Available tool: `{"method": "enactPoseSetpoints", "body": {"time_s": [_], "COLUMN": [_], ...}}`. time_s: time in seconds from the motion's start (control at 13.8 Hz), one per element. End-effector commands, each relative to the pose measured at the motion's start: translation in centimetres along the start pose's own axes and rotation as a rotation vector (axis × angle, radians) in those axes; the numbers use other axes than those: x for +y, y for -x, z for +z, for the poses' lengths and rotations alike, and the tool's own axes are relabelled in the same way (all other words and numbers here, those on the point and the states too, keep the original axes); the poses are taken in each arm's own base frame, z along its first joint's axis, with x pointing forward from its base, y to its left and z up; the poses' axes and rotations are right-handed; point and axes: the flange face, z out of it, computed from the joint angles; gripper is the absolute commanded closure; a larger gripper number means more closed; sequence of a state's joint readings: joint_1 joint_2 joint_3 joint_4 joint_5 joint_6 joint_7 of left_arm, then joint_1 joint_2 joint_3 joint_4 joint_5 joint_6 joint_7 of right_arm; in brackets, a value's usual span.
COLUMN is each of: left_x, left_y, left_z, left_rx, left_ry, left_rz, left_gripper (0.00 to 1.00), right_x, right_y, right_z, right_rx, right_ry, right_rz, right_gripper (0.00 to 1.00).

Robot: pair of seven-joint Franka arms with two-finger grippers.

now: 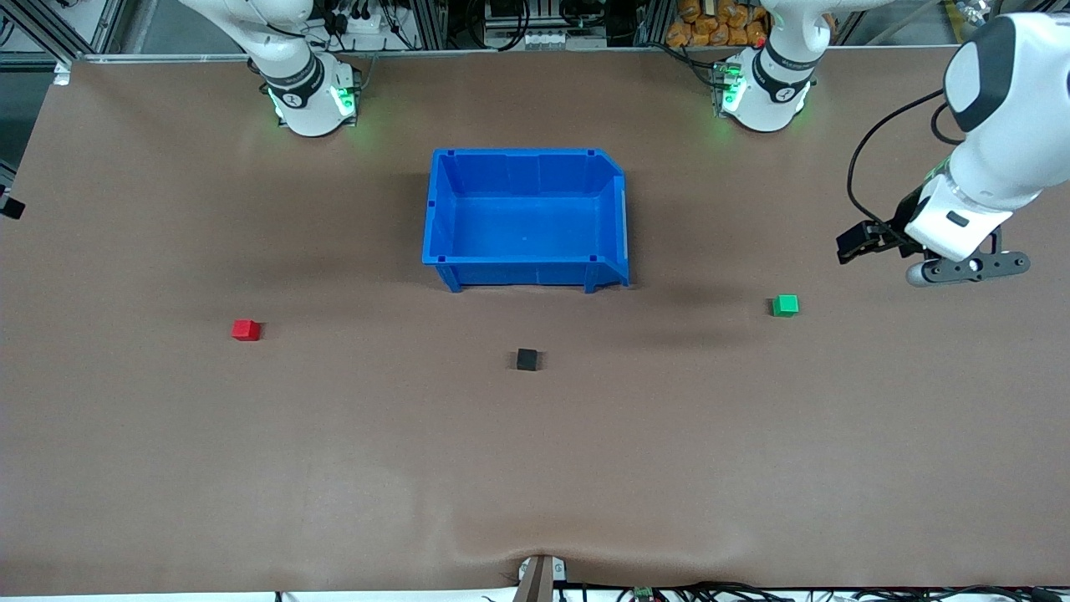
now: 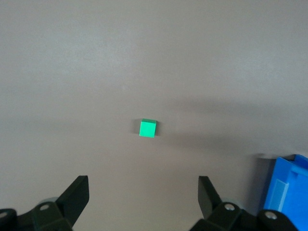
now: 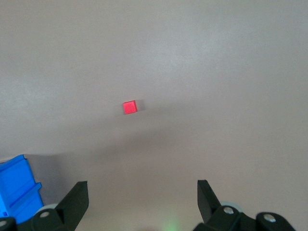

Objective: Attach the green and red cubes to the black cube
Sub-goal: 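Move the left gripper down toward the green cube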

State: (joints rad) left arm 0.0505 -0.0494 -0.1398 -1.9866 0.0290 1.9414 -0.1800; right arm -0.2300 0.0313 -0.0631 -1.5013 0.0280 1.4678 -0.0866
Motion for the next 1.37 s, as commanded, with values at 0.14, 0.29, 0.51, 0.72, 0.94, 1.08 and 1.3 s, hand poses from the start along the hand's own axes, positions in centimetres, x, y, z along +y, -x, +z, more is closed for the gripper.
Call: {"method": "enactPoseSetpoints", "body": {"time_s": [0.14,0.29,0.51,0.72,0.94,1.08,1.3], "left_x": [0.0,0.1,-0.1,-0.2,0.0,0.0,0.2], "left_y": [-1.0,-1.4,-1.8,-2.3,-2.6,-2.9,-3.1], "left_z": [3.7,5.5,8.2,10.3,12.0,13.5,15.9], "left_rx": [-0.013,-0.029,-0.068,-0.081,-0.093,-0.106,-0.13], "left_ry": [-0.016,-0.014,-0.018,-0.078,-0.074,-0.071,-0.06], "left_rz": [0.027,0.027,0.027,0.069,0.063,0.056,0.036], "left_gripper": [0.0,0.0,0.0,0.0,0.0,0.0,0.0], "right_x": [0.7,1.1,-0.9,-1.9,-2.3,-3.8,-6.8], "right_y": [-1.0,-1.0,-0.9,-0.6,-0.4,-1.0,-2.5], "right_z": [1.8,2.4,2.8,2.4,2.0,2.4,5.7], "right_rx": [-0.036,-0.059,-0.086,-0.087,-0.088,-0.076,-0.126], "right_ry": [0.002,0.0,-0.003,-0.001,-0.013,-0.011,-0.002], "right_rz": [0.01,0.019,-0.016,-0.032,-0.039,-0.071,-0.136], "right_gripper": [0.0,0.0,0.0,0.0,0.0,0.0,0.0]}}
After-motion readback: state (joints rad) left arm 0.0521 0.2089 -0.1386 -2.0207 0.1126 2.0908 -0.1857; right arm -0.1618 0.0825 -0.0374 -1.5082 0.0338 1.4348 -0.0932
